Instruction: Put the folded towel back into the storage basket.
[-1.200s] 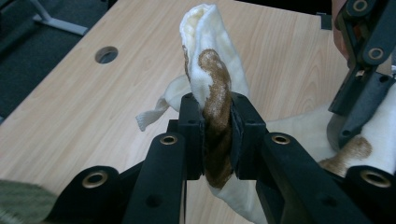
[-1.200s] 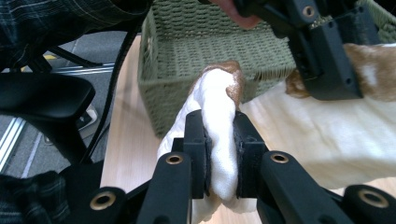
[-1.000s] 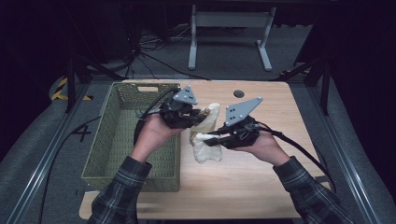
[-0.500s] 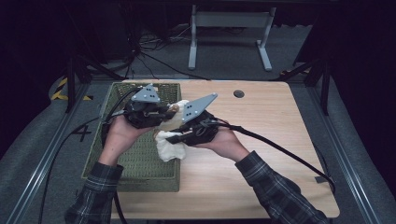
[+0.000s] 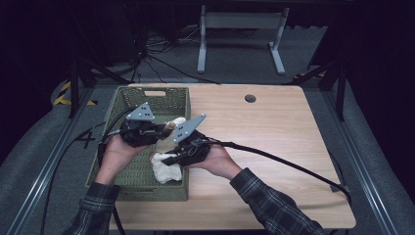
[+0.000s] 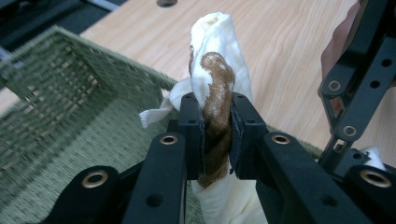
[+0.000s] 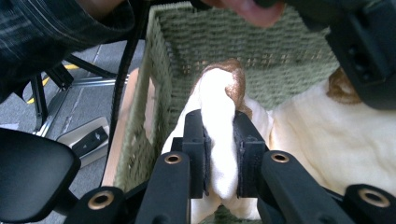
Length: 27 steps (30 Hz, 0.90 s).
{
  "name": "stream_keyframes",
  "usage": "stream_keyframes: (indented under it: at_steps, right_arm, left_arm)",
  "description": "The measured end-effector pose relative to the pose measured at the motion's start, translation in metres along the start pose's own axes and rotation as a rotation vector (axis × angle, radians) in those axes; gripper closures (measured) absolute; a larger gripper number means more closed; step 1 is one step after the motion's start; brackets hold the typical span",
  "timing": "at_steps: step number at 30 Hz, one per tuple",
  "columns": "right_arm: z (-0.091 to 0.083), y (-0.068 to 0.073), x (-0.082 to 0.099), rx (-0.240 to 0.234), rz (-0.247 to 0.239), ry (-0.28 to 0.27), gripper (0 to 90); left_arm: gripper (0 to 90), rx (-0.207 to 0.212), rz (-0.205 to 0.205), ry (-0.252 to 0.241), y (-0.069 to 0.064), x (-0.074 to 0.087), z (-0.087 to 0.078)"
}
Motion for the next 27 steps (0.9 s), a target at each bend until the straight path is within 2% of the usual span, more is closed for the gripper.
stream_keyframes:
  at_steps: [2,4,7,8,14,20,24,27]
  right_arm:
    - [0.002,0.000,0.004,-0.003,0.004,0.005,77.9]
    - [0.004,-0.002,0.013,-0.004,0.021,0.024,68.0]
    - [0.000,-0.007,0.015,0.006,0.038,0.015,59.3]
    - [0.000,-0.007,0.015,0.006,0.038,0.015,59.3]
    - [-0.020,-0.015,0.010,0.047,0.032,-0.001,51.2]
    - [-0.040,-0.019,0.008,0.094,0.005,-0.002,43.1]
    - [-0.057,-0.023,0.011,0.122,-0.005,-0.005,40.6]
    - [-0.070,-0.027,0.017,0.137,0.003,-0.011,39.1]
  left_arm:
    - [77.6,0.001,-0.003,0.003,0.000,0.002,0.002]
    - [77.6,0.005,-0.008,0.013,0.002,0.004,0.005]
    - [77.7,0.005,-0.017,0.009,0.004,0.003,0.007]
    - [77.7,0.005,-0.017,0.009,0.004,0.003,0.007]
    - [77.7,-0.004,-0.029,0.007,0.010,-0.002,0.012]
    - [77.7,-0.008,-0.040,0.010,0.018,-0.009,0.015]
    - [77.6,-0.050,-0.049,0.025,0.029,-0.016,0.019]
    - [77.6,-0.057,-0.063,0.031,0.036,-0.016,0.024]
Point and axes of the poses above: each handheld gripper's, and its own axes: z roughly forward along the jaws, x roughly out of its underside, y roughly to its left, the point moved 8 cm from there along z, roughly forward along the jaws, and after that the axes turned 5 degrees about -y, right-handed, at the moved point
